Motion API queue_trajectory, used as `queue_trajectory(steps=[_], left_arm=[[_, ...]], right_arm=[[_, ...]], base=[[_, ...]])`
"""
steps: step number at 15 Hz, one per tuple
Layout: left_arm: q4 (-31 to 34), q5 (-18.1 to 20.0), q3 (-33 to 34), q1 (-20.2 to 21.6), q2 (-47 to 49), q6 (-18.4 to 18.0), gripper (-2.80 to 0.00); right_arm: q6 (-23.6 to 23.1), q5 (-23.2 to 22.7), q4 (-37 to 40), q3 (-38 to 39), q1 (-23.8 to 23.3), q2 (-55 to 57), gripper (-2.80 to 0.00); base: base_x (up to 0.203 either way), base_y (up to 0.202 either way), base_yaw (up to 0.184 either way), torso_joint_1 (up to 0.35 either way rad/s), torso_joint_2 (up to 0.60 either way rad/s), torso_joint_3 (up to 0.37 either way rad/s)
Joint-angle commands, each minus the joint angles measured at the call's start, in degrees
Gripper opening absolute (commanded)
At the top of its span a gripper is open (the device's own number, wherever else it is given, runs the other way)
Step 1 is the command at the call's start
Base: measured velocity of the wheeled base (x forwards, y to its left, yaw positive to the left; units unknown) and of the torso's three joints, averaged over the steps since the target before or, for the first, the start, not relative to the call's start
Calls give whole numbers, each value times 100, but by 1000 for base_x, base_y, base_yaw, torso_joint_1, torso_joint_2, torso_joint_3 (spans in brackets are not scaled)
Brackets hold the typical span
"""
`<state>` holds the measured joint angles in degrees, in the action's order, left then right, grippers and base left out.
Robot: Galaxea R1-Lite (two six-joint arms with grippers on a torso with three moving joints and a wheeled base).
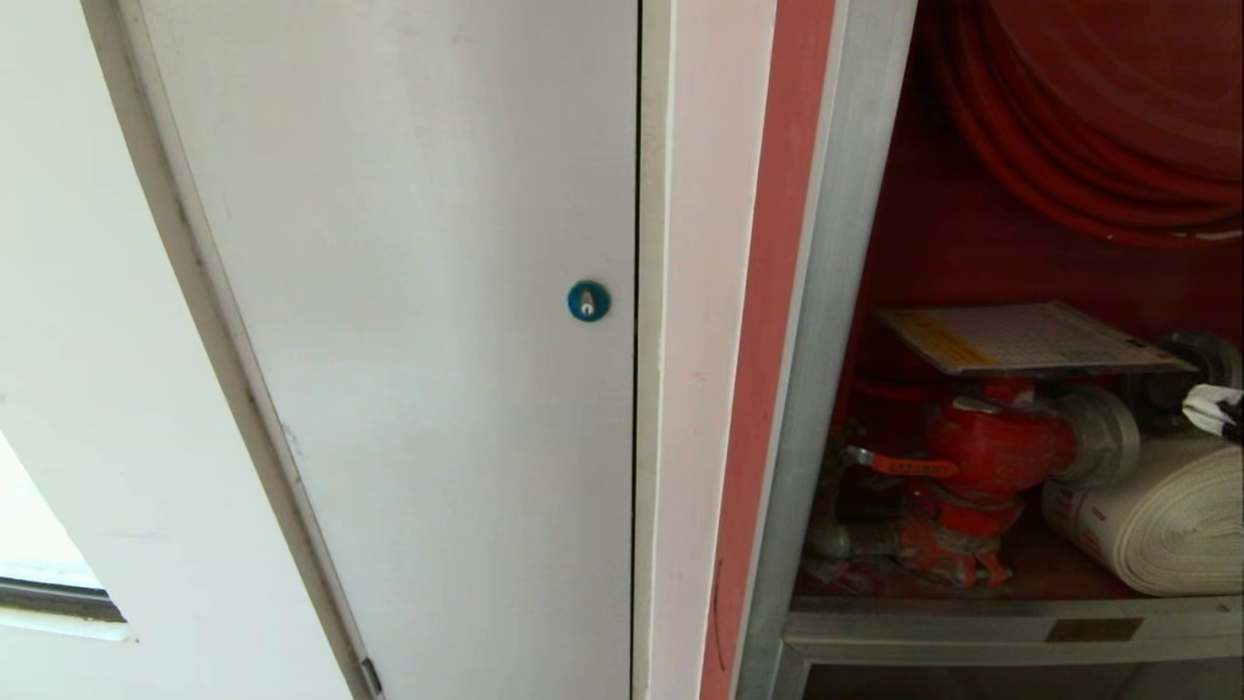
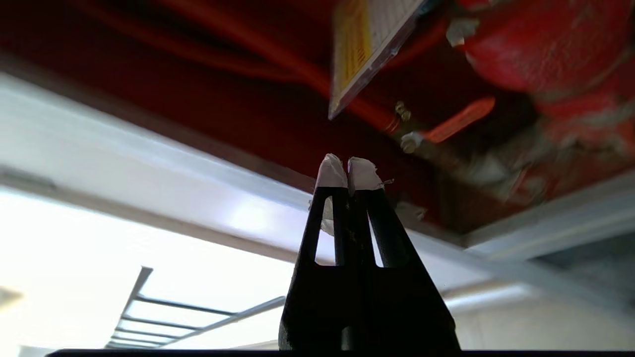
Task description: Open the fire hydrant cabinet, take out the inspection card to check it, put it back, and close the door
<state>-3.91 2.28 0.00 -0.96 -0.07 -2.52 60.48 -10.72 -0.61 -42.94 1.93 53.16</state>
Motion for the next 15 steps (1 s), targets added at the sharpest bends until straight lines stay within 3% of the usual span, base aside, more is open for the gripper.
queue_trajectory(steps=[1, 6, 9, 10, 15], left_arm=[[-4, 1, 158, 0, 7, -3, -280], [-4, 1, 158, 0, 7, -3, -280], [-4, 1, 158, 0, 7, -3, -280], [-4, 1, 158, 0, 7, 4, -280], [-4, 1, 158, 0, 7, -2, -280]], right_arm=[[659, -14, 751, -611, 39, 718, -280], [1018, -348, 1503, -1000, 53, 1417, -280], [1141, -404, 1505, -1098, 98, 1204, -280], [1142, -405, 1483, -1102, 97, 1170, 0], [1385, -403, 814, -1058, 97, 1425, 0]], base=[[0, 0, 0, 0, 0, 0], [0, 0, 0, 0, 0, 0], [0, 0, 0, 0, 0, 0], [0, 0, 0, 0, 0, 0], [0, 0, 0, 0, 0, 0]])
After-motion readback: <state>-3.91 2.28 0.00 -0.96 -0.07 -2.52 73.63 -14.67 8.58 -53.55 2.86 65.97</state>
